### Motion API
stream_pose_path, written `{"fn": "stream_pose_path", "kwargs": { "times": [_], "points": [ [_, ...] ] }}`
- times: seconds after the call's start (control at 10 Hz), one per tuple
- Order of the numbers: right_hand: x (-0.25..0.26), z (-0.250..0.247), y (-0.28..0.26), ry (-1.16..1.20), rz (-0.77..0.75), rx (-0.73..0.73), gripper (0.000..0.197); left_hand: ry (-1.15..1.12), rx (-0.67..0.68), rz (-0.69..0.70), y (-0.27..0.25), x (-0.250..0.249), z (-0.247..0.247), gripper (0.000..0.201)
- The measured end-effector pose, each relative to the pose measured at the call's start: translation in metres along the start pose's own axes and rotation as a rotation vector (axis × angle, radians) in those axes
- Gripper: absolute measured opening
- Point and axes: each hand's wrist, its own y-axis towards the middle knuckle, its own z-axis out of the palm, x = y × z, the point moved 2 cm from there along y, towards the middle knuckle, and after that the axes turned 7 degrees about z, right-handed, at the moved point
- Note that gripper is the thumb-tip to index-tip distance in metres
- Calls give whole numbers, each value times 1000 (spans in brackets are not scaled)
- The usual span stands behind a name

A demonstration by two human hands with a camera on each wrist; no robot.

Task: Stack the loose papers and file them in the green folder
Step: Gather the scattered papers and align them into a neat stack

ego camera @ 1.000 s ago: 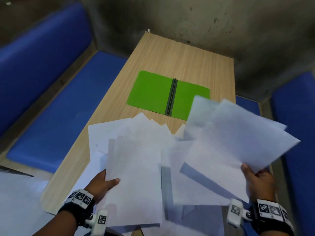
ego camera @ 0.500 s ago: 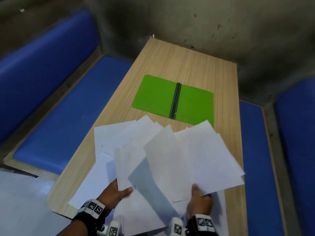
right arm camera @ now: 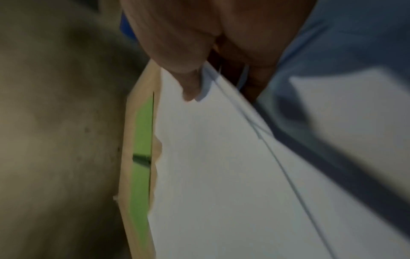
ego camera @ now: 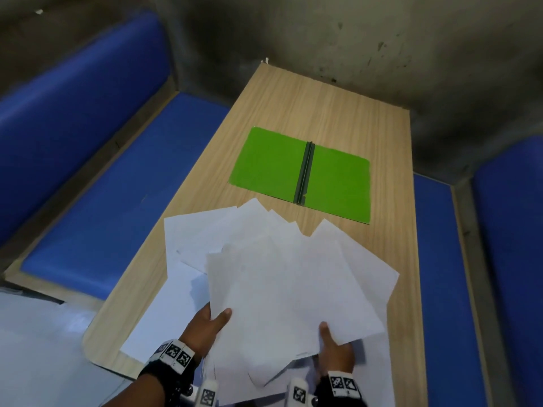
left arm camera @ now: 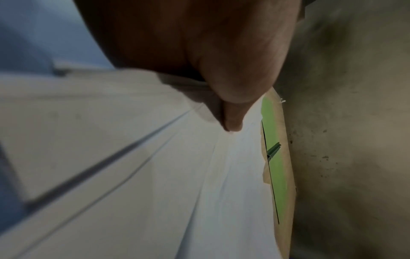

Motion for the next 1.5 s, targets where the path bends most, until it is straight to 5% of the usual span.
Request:
{"fn": "stream_pose_path", "kwargs": {
  "times": [0.2,0.3,0.4,0.5,0.7,0.9,1.0,1.1,1.2,1.3,1.4,1.5],
  "points": [
    [80,-49,3,13,-221,-167,31,111,-24,24,-1,-8,-17,28],
    [121,-77,0,29,-347,-44,47,142,-20,1,6,-4,-29,37],
    [152,-89,-9,69,-389,236,69,122,9,-45,13,1,-36,41],
    [169,-83,-21,36,-391,470,49,77,25,-88,18,-1,-37,43],
    [142,-29,-5,-228,-377,599,38,90,75,-100,20,-9,-37,41],
    [54,24,31,-292,-213,347,11,-40,23,-125,11,-13,-30,39],
    [27,36,22,-362,-124,241,28,-122,5,-136,5,-11,-28,58],
    [6,42,13,-353,-30,310,47,-141,0,-112,2,-12,-24,48],
    [-13,37,3,-348,45,393,86,-163,-2,-124,3,-11,-21,32],
    [-23,30,-6,-427,64,466,130,-90,33,-96,6,-8,-20,47],
    [-16,25,-24,-580,91,580,121,73,68,-133,7,2,-24,47],
    [-13,22,-22,-820,20,656,132,-100,-64,-154,14,39,-36,25]
  ]
}}
